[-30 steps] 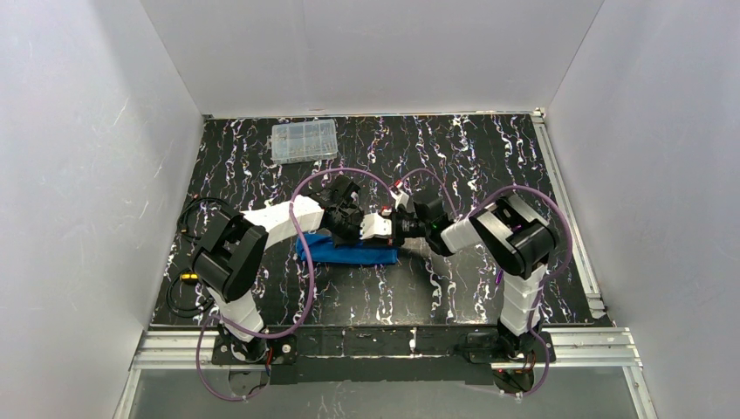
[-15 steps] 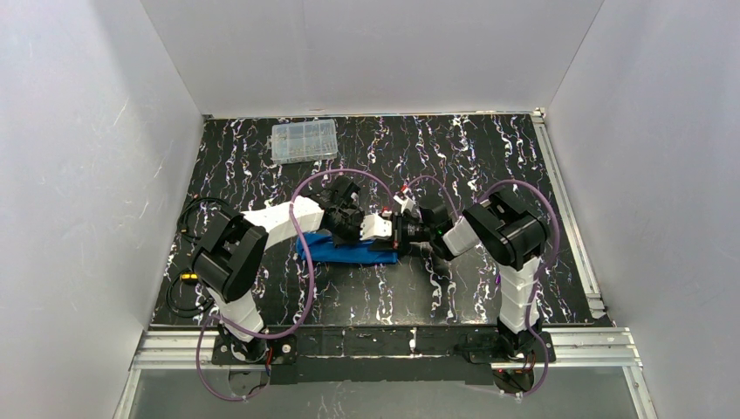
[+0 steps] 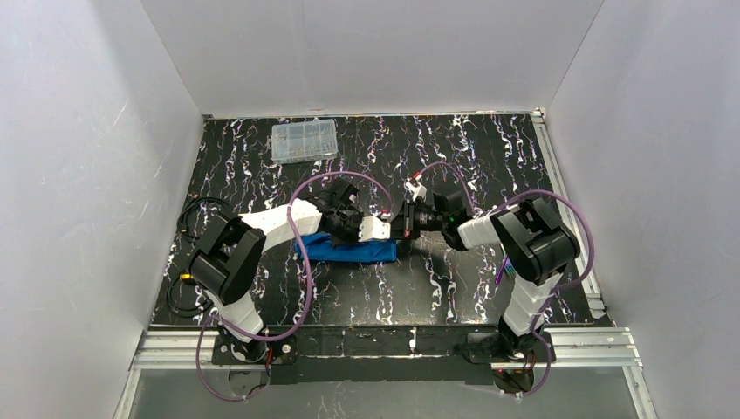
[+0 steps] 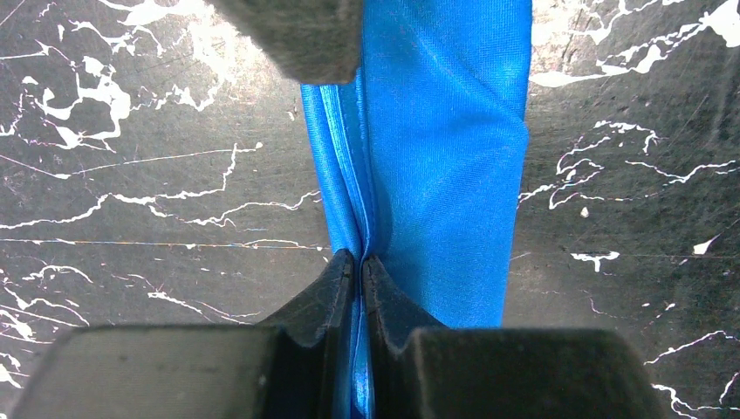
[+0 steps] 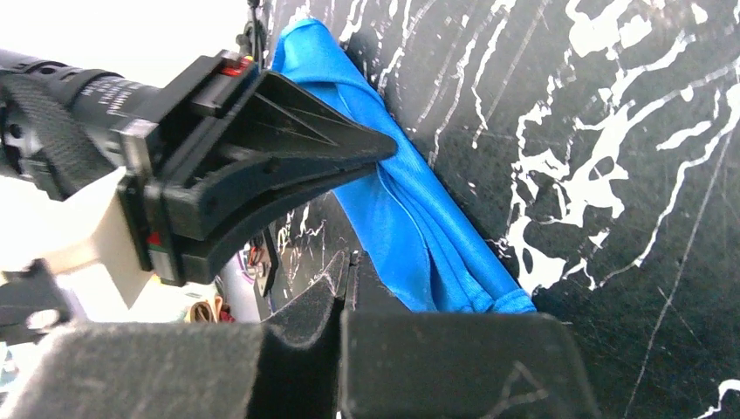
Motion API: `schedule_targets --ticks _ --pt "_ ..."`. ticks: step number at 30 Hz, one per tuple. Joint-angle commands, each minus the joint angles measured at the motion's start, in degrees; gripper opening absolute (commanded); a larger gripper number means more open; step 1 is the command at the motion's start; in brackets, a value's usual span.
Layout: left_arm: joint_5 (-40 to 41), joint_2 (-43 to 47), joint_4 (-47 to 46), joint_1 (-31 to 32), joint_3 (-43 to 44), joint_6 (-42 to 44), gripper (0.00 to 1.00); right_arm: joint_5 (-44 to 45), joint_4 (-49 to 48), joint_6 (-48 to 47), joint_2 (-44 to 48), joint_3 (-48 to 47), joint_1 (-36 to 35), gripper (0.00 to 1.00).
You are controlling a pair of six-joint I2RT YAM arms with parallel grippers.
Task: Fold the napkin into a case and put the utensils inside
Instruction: Smooth out the smaller rectangle-folded napkin at the center of the board.
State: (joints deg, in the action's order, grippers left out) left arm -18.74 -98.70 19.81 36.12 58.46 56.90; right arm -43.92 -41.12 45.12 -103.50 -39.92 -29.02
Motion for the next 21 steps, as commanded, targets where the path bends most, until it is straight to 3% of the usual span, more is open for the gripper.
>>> schedule_targets --ticks 1,9,16,21 --pt "1.4 1.1 1.9 -0.1 -1.1 0.7 0.03 -0.5 -2.6 2.8 -3.3 1.3 -0.3 0.01" --pt "1.4 1.2 1.6 0.0 -1.7 0.8 0.02 0.4 -0.6 0.8 -9.5 0.1 -0.3 0.01" --pt "1.0 1.1 2.5 -0.4 0.8 -2.2 0.11 3.9 17.1 -11.6 0.9 -4.2 -0.5 0.01" --pt "0.5 1.6 3.6 -0.4 2.7 -3.5 0.15 3.9 17.0 -8.5 3.4 -5.8 -3.1 0.01"
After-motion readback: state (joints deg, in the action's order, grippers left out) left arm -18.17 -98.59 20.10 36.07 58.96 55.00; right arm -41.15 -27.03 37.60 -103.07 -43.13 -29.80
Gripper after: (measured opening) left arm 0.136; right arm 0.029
